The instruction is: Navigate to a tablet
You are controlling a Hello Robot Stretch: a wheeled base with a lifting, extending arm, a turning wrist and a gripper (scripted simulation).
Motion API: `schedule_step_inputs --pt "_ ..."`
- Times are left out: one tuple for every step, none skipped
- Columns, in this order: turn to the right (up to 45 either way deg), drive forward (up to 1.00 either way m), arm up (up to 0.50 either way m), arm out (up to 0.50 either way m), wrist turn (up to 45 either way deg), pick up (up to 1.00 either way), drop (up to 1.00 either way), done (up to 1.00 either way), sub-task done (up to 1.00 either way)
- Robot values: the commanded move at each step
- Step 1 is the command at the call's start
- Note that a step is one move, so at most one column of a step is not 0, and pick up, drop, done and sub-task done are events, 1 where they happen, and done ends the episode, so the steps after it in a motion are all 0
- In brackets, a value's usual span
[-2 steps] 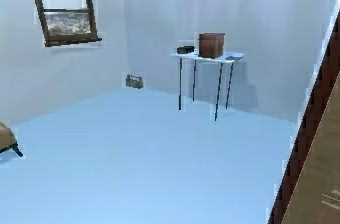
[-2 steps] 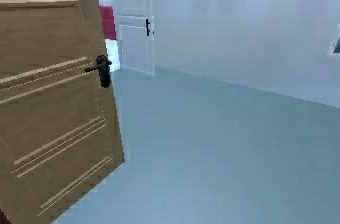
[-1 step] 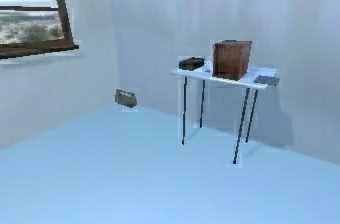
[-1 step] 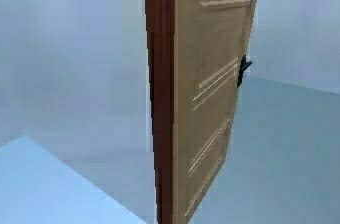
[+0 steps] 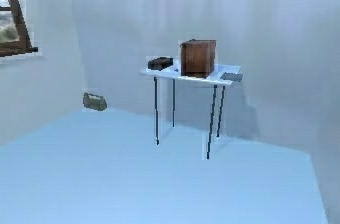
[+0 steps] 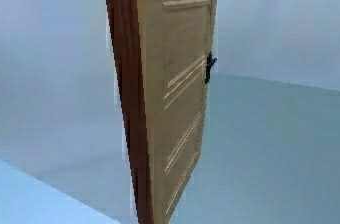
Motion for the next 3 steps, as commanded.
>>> schedule_step_inputs --pt "0.0 0.05 0.00 0.00 0.0 0.00 0.00 0.00 0.00" --pt "30.0 0.00 0.00 0.00 0.0 0.00 0.00 0.00 0.00" --pt "0.0 1.00 0.00 0.00 0.0 0.00 0.00 0.00 0.00"
